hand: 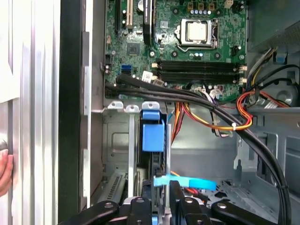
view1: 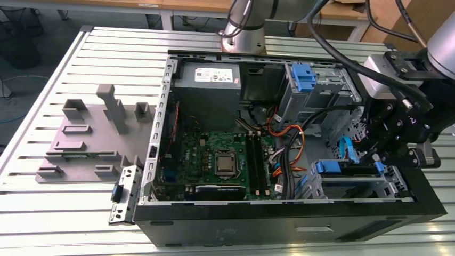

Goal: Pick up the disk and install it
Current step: 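Insert the first disk wire, then insert the second disk wire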

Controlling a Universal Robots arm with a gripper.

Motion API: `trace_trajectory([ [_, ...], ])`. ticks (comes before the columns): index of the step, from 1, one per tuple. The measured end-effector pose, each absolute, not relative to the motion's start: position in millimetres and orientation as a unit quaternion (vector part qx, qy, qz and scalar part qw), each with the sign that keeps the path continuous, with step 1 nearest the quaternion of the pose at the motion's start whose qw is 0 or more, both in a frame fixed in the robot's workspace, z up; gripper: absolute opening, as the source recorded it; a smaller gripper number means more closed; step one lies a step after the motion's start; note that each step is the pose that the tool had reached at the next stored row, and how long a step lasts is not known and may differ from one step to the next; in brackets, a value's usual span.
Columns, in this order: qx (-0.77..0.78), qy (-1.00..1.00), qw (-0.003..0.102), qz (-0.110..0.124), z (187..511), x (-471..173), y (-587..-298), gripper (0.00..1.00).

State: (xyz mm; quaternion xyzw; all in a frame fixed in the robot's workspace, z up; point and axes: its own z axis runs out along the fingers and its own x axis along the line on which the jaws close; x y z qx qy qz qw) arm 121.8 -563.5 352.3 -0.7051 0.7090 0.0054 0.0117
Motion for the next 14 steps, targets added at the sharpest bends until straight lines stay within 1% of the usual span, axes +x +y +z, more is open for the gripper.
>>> trace_trajectory([
  [14, -0.705, 0.709, 0.012, 0.005, 359.0, 127.4, -563.5, 0.29],
])
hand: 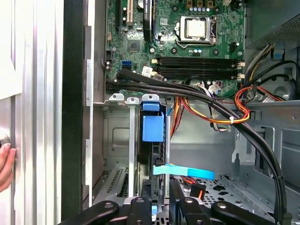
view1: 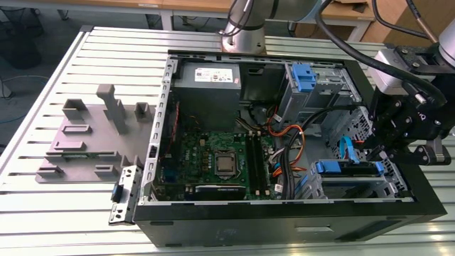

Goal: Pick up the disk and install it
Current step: 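Insert the second disk wire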

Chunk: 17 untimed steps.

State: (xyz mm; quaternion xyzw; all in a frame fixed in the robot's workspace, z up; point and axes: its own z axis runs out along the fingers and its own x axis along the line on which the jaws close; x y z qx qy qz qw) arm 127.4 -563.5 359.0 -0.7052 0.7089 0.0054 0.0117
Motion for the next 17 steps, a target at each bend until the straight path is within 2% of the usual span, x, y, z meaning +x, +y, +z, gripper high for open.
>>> trace_trajectory([
  [17, -0.705, 0.709, 0.012, 0.005, 365.9, 127.4, -563.5, 0.29],
])
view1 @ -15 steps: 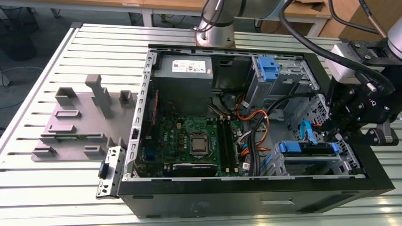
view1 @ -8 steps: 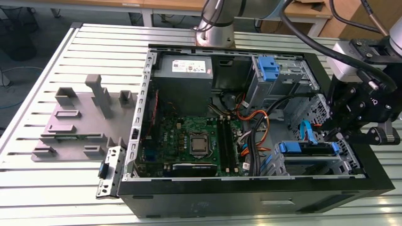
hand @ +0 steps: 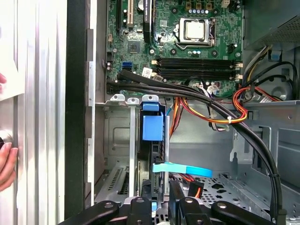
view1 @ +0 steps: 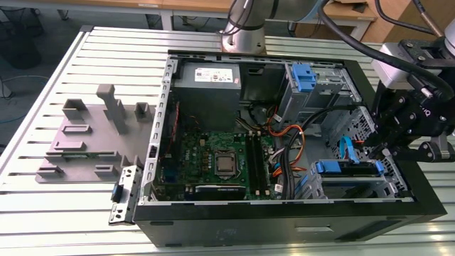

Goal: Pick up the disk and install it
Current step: 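Insert the second disk wire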

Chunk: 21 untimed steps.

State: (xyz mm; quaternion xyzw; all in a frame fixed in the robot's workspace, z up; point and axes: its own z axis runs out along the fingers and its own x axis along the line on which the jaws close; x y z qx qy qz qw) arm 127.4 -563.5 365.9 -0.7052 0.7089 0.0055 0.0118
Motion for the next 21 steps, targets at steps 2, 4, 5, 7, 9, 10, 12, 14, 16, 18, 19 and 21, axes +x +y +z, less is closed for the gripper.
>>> trace_trajectory([
  [2, -0.705, 0.709, 0.012, 0.005, 366.0, 127.4, -563.5, 0.29],
  [4, -0.705, 0.709, 0.012, 0.005, 366.1, 127.4, -563.5, 0.29],
  [5, -0.705, 0.709, 0.012, 0.005, 366.1, 127.4, -563.5, 0.29],
  [7, -0.705, 0.709, 0.012, 0.005, 366.3, 127.4, -563.0, 0.29],
  [9, -0.705, 0.709, 0.012, 0.005, 366.1, 127.4, -562.0, 0.29],
  [10, -0.705, 0.709, 0.012, 0.005, 366.1, 127.4, -561.5, 0.29],
  [12, -0.705, 0.709, 0.012, 0.005, 366.1, 127.4, -560.6, 0.29],
  [14, -0.705, 0.709, 0.012, 0.005, 366.1, 127.4, -560.6, 0.29],
  [16, -0.705, 0.709, 0.012, 0.005, 366.1, 127.4, -560.2, 0.29],
  [18, -0.705, 0.709, 0.012, 0.005, 366.1, 127.4, -560.1, 0.29],
  [19, -0.705, 0.709, 0.012, 0.005, 366.1, 127.4, -560.1, 0.29],
  [21, -0.705, 0.709, 0.012, 0.005, 366.1, 127.4, -559.5, 0.29],
])
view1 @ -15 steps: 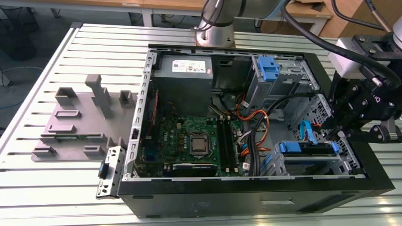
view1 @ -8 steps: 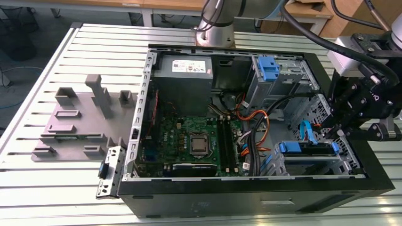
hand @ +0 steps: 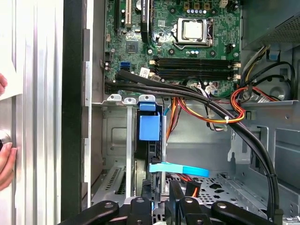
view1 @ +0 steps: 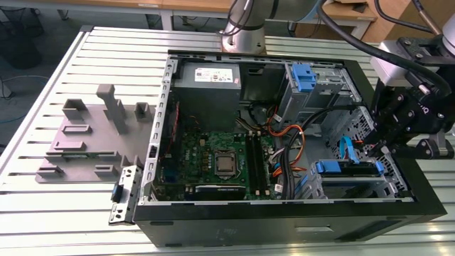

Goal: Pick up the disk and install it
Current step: 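Insert the second disk wire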

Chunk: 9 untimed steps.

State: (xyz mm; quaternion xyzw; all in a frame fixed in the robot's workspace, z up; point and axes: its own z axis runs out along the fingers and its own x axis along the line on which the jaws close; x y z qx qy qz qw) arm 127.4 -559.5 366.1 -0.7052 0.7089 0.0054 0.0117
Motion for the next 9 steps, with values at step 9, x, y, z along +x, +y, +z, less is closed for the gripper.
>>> trace_trajectory([
  [9, -0.705, 0.709, 0.012, 0.005, 365.8, 133.9, -558.5, 0.29],
])
